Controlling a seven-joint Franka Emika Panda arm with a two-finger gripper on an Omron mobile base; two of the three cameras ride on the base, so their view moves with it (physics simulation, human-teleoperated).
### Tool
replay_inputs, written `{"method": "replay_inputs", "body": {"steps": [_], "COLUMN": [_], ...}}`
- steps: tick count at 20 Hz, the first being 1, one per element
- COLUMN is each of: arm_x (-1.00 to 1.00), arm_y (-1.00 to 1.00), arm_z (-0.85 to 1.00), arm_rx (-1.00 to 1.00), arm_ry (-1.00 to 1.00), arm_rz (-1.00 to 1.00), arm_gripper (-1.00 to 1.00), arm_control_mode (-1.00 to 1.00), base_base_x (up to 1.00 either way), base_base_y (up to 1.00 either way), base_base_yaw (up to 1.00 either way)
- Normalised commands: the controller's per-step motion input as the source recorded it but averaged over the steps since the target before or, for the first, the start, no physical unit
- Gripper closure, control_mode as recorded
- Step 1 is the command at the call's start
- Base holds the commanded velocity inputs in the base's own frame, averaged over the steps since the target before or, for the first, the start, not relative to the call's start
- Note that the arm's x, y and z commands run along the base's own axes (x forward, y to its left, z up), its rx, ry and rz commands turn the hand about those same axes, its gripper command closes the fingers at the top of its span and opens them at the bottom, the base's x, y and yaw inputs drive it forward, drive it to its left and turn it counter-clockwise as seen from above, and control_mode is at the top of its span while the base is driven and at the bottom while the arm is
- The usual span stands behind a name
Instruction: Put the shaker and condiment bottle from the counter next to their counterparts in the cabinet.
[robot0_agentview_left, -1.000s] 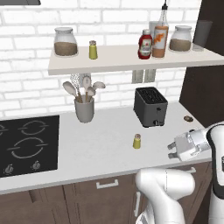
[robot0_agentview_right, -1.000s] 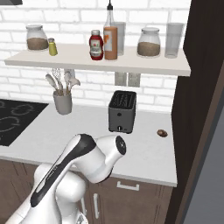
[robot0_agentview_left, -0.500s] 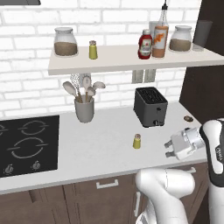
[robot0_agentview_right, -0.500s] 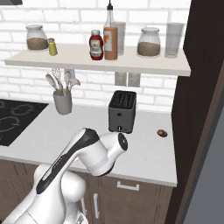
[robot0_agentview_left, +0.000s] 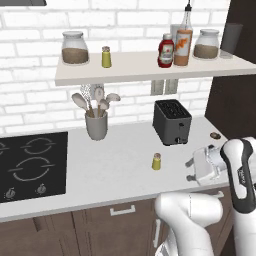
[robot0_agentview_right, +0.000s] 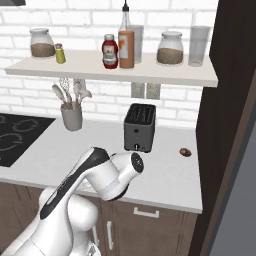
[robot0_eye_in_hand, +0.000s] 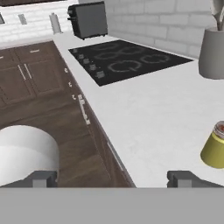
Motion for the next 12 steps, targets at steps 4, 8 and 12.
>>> {"method": "replay_inputs", "body": {"steps": [4, 8, 12], "arm_x": [0.35, 0.51, 0.63], "arm_y": [0.09, 0.07, 0.01], "arm_z": [0.00, -0.01, 0.00], "arm_rx": [-0.01, -0.01, -0.01], "arm_ry": [0.00, 0.00, 0.00], "arm_rz": [0.00, 0.00, 0.00], "arm_gripper": [-1.00, -1.00, -1.00], "arm_control_mode": [-1.00, -1.00, -1.00], "base_base_x": [0.00, 0.00, 0.00], "base_base_y": [0.00, 0.00, 0.00], "base_base_yaw": [0.00, 0.00, 0.00]}}
